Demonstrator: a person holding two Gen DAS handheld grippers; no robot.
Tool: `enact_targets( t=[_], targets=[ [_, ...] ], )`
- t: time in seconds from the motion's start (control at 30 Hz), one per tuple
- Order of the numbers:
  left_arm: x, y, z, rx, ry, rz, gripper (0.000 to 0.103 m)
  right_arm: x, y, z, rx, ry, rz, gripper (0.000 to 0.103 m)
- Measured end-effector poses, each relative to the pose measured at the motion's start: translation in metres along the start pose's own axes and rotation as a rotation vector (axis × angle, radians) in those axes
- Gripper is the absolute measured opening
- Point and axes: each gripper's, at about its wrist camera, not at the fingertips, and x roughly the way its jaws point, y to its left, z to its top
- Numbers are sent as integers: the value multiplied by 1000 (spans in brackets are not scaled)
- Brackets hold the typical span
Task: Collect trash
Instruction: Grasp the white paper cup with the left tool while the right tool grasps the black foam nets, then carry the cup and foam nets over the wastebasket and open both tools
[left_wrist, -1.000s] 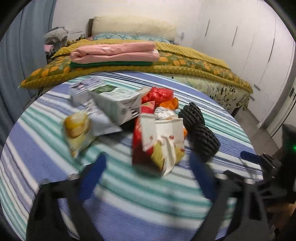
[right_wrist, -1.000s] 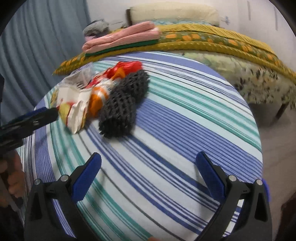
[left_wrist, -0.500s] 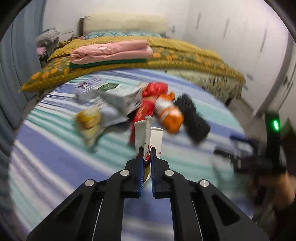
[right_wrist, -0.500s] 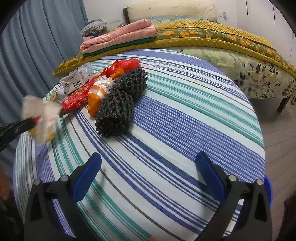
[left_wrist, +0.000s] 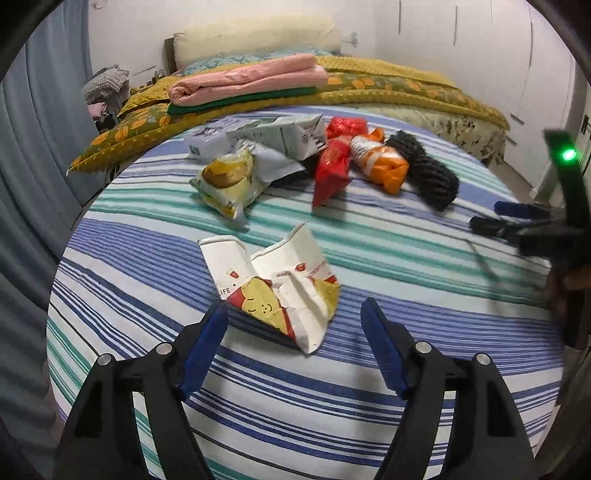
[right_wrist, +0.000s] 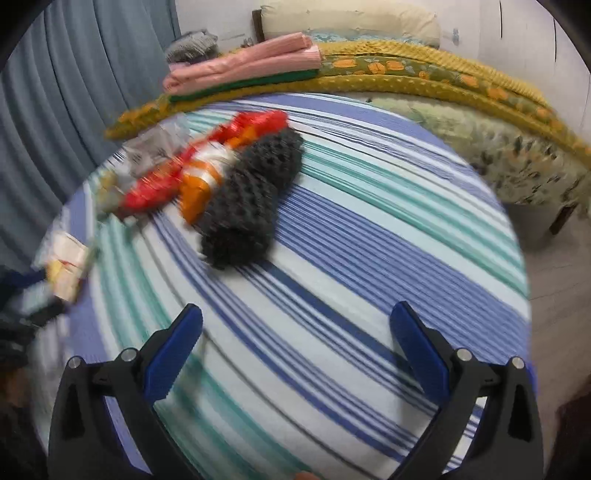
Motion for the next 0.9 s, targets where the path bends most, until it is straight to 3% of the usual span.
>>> enact_targets(
  t=[0.17,0.27,0.37,0.43,0.47,0.5,0.53,0.73,0.9],
  targets=[
    [16,4,4,-64,30,10,78,0,15,37,18,16,76,97],
    [26,5,9,-89,39,35,79,16,30,63,-3,63,82,88],
    [29,7,14,-102,39,46,79,37,38,77,-19,124,57,68],
    [28,9,14,-101,34,34,67,47,36,78,-21,158,46,44],
    [27,10,14,-95,31,30,61,45,33,76,-14,157,39,41],
    [24,13,13,-84,26,28,45,41,30,74,-6,148,35,39],
    [23,16,11,-84,22,18,43,30,25,68,6,125,39,38],
    [8,32,0,-138,-17,-76,36,-22,5,28,32,41,107,38],
    [-6,14,4,-156,-40,-164,36,-48,-15,-1,97,-1,161,38]
  ],
)
